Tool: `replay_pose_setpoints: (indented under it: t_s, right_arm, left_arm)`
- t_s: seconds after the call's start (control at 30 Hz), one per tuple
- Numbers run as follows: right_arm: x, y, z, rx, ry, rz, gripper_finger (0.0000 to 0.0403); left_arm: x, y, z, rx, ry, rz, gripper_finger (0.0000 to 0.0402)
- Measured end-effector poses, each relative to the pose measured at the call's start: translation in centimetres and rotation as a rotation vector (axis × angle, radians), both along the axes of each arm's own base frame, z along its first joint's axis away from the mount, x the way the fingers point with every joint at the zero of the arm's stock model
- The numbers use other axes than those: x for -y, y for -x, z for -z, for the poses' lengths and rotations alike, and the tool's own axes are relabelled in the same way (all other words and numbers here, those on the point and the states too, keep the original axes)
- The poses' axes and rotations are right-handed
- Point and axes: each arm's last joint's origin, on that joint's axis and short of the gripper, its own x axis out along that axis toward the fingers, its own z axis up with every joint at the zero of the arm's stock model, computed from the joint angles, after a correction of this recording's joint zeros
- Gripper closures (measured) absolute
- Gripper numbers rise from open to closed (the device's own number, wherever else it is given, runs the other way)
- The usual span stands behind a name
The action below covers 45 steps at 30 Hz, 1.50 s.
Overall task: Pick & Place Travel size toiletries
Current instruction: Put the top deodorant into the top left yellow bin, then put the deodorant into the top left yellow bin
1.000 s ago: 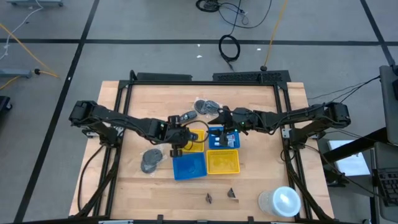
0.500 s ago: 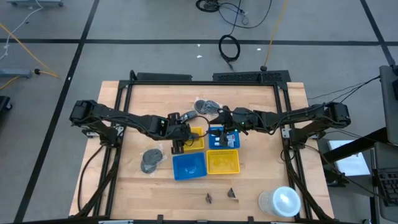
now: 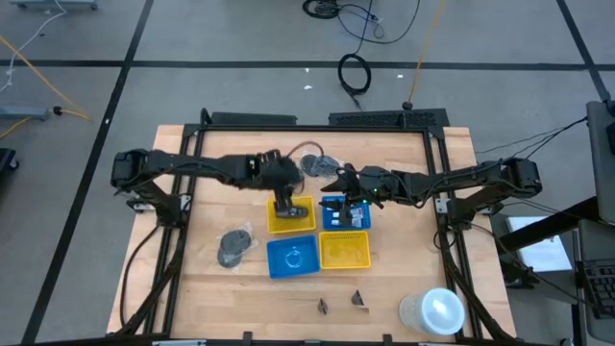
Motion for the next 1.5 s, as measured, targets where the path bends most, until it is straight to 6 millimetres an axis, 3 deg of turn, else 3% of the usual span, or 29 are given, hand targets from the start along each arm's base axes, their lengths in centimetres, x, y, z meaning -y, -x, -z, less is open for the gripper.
replay_pose_setpoints:
  t_s: [0.17, 0.37, 0.9, 1.13, 1.5]
  right_arm:
    - [0.0, 0.0, 0.0, 0.001, 0.000, 0.000, 0.0206]
    - [0.0, 0.0, -0.1, 0.011, 0.001, 0.000, 0.0206]
    - [0.0, -0.1, -0.3, 0.031, 0.020, -0.007, 0.0206]
    - [0.0, -0.1, -0.3, 0.030, 0.020, -0.005, 0.0206]
    - [0.0, -0.1, -0.3, 0.028, 0.027, -0.007, 0.0206]
  left_arm:
    - [-2.7, 0.2, 0.1, 0.065, 0.046, -0.023, 0.0195]
    - [-4.4, 0.6, 1.2, 0.136, 0.111, 0.011, 0.0187]
    - [-5.0, 1.0, 3.7, 0.151, 0.110, -0.006, 0.0134]
    - [-5.4, -0.4, 6.6, 0.112, 0.097, -0.003, 0.0140]
    - [-6.2, -0.8, 9.0, 0.038, 0.064, -0.054, 0.0140]
